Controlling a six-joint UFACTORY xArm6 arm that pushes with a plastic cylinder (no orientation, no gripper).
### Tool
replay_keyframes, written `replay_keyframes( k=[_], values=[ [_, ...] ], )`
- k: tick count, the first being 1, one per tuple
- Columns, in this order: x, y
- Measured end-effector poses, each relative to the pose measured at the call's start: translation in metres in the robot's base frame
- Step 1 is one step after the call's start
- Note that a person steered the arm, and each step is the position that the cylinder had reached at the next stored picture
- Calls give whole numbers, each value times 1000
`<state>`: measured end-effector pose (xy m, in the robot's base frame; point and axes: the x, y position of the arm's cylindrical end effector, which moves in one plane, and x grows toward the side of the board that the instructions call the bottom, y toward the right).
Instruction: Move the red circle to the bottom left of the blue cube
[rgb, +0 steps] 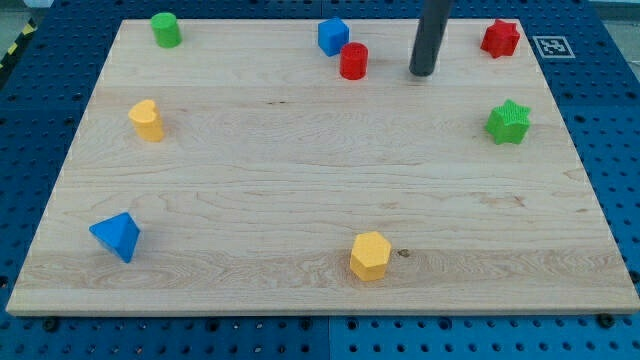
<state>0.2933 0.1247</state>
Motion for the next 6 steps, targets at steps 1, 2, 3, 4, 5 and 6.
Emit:
replay_keyframes(
  k=[1, 2, 3, 4, 5, 6],
  values=[
    [-20, -33],
    [-28, -43],
    [-17, -65],
    [-17, -75],
    [-16, -77],
    [-4, -87]
  ],
)
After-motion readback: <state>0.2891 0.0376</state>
